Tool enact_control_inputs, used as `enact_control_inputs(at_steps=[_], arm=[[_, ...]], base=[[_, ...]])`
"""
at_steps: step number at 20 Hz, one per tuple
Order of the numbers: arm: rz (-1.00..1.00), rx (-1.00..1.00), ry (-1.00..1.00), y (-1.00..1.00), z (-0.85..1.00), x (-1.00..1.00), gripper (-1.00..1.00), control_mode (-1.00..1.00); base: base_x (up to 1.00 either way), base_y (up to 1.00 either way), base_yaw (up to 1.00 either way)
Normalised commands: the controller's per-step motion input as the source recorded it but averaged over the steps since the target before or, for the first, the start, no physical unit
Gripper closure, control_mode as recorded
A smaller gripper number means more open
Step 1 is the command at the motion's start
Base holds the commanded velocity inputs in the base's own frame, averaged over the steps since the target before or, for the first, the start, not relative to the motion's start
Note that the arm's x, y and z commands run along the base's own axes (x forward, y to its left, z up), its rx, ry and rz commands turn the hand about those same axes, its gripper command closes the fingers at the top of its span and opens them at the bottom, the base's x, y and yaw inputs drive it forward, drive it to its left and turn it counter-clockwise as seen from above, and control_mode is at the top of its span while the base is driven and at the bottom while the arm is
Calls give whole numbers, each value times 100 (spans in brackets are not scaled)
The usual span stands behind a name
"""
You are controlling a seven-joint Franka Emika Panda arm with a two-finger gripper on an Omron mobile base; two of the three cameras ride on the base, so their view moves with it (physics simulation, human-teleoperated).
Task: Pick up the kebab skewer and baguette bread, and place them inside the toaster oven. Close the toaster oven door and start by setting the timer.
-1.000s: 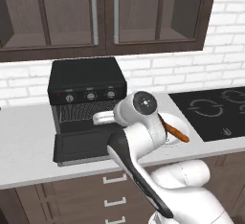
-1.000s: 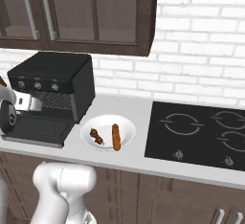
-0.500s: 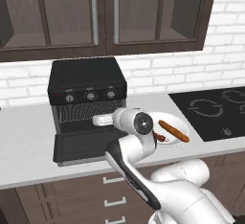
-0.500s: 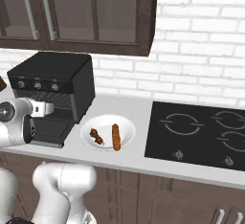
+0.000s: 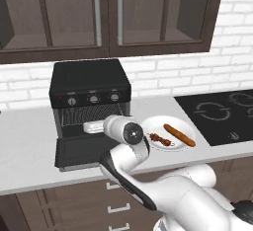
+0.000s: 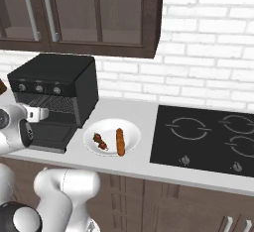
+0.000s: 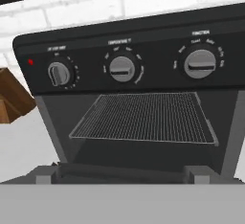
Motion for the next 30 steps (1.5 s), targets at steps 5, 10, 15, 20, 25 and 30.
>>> enact_control_inputs(at_steps=[5, 10, 15, 20, 25, 30], arm=[[0, 2, 0, 2, 0, 17, -100, -100], [0, 0, 0, 1, 0, 11, -100, -100], [2, 0, 0, 0, 0, 0, -100, -100], [3, 0, 0, 0, -3, 0, -100, -100], [5, 3, 0, 0, -40, 0, -100, -100], [3, 3, 0, 0, -20, 1, -100, -100]], base=[[0, 0, 0], [0, 0, 0], [0, 0, 0], [0, 0, 0], [0, 0, 0], [0, 0, 0]])
